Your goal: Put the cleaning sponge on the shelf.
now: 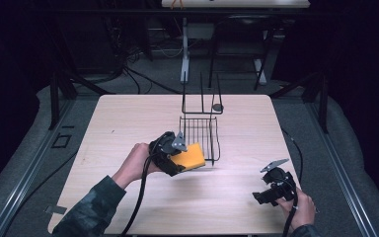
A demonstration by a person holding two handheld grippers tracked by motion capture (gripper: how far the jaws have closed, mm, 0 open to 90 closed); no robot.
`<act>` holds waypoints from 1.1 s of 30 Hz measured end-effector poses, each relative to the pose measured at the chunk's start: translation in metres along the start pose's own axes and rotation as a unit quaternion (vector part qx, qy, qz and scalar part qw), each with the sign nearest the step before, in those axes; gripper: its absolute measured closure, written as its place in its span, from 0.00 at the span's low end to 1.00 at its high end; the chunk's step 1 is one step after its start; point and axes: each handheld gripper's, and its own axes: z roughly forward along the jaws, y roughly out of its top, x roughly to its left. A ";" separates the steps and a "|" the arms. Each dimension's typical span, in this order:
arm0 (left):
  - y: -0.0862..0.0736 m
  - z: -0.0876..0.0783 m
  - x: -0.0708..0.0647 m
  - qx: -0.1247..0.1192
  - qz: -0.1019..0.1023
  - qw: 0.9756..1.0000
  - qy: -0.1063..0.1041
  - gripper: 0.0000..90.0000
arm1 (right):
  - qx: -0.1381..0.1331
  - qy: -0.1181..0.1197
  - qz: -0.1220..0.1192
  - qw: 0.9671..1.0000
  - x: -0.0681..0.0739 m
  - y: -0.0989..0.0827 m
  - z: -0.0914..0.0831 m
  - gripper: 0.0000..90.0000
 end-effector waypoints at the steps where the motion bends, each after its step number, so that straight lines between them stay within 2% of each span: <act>1: 0.000 0.000 0.001 -0.002 -0.002 1.000 0.001 0.36 | 0.001 0.000 0.000 1.000 0.000 0.000 0.000 0.08; 15: 0.005 0.007 0.019 -0.014 -0.021 1.000 0.014 0.36 | 0.002 0.002 -0.006 1.000 0.001 0.002 0.002 0.09; 33: 0.012 0.022 0.037 -0.025 -0.037 0.999 0.016 0.36 | 0.003 0.005 -0.008 1.000 0.002 0.003 0.002 0.09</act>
